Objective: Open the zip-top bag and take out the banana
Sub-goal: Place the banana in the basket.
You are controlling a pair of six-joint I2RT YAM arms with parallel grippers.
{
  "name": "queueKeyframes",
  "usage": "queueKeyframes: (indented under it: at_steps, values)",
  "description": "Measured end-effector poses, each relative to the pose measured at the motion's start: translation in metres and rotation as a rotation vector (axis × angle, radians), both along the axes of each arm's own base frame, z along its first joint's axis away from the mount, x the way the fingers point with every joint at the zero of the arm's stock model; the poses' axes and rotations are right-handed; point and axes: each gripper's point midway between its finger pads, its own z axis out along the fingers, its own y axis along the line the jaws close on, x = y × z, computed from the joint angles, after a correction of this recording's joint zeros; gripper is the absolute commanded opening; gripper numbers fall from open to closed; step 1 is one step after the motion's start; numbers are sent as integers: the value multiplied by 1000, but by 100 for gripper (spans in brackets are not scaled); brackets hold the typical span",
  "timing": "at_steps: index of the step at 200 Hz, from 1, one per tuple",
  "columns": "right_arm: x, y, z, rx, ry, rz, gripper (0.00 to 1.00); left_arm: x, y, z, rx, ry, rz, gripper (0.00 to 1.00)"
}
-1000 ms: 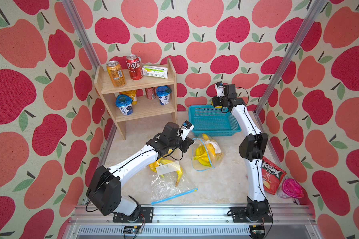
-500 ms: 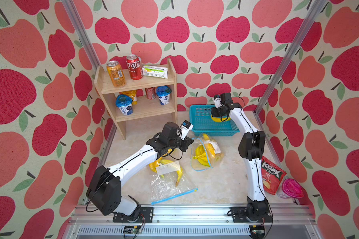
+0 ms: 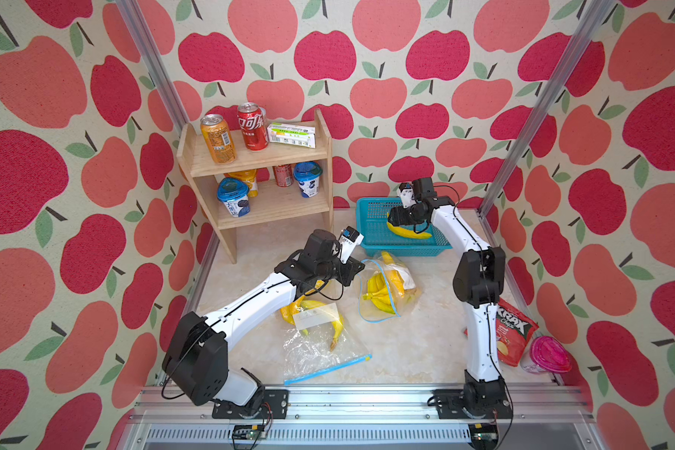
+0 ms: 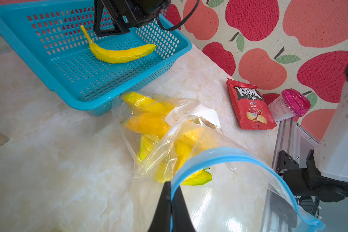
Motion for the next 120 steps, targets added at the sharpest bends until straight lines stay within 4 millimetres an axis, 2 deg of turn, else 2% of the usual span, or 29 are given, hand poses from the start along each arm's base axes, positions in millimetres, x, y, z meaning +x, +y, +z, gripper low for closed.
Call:
queueKeyframes:
  at_steps: [12,27,49,64,77,83,100,120]
  values:
    - [-18,3,30,1,-58,5,71,0,-1,1,-1,0,-2,0]
    - [-50,5,79,17,-157,16,70,-1,-3,3,-6,-1,-6,0]
    - [-109,7,162,88,-341,44,68,-4,-10,7,-18,6,-15,0]
    - [-155,7,200,130,-450,66,68,-8,-17,7,-29,15,-31,0]
    - [-197,11,211,158,-494,100,69,-13,-23,6,-36,33,-43,0]
    - [-215,14,209,169,-495,118,69,-15,-26,6,-36,38,-49,0]
    - [-258,22,191,190,-461,157,72,-19,-35,7,-44,55,-61,0]
    - [-295,12,167,207,-419,152,67,-26,-41,9,-55,71,-75,0]
